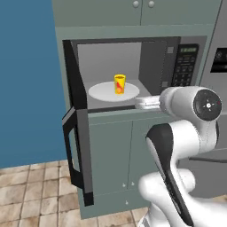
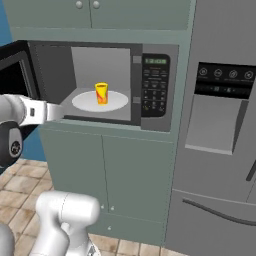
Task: Place the microwavable item in the microwave. Then, close the microwave door and press the start button.
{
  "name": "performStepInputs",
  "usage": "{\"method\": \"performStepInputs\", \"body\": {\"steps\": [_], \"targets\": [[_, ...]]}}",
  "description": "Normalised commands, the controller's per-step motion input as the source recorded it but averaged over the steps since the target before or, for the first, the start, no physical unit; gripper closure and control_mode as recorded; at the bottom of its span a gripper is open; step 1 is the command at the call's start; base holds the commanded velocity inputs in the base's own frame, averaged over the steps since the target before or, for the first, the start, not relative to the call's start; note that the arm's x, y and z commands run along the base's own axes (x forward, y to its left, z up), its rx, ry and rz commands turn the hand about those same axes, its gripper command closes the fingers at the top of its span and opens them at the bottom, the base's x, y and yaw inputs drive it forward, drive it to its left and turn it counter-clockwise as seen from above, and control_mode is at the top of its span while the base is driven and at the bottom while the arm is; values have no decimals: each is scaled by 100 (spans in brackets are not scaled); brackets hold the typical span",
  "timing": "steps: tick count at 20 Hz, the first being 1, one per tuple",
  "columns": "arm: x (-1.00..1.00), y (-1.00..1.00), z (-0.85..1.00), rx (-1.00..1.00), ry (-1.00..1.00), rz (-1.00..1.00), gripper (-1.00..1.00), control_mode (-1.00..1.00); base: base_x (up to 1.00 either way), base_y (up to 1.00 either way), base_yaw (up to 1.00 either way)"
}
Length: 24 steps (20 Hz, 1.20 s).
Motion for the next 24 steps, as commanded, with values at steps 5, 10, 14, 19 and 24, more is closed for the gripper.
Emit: {"method": "performStepInputs", "body": {"steps": [5,10,14,19,24], "targets": [[-100,29,-10,-18,-11,2,-100,-100,0,0,0],[-99,31,-1,-21,-26,5,-100,-100,0,0,0],[-68,47,3,-25,-5,4,-100,-100,0,0,0],[-10,70,0,-30,0,8,-100,-100,0,0,0],[1,79,-20,-34,0,8,-100,-100,0,0,0]]}}
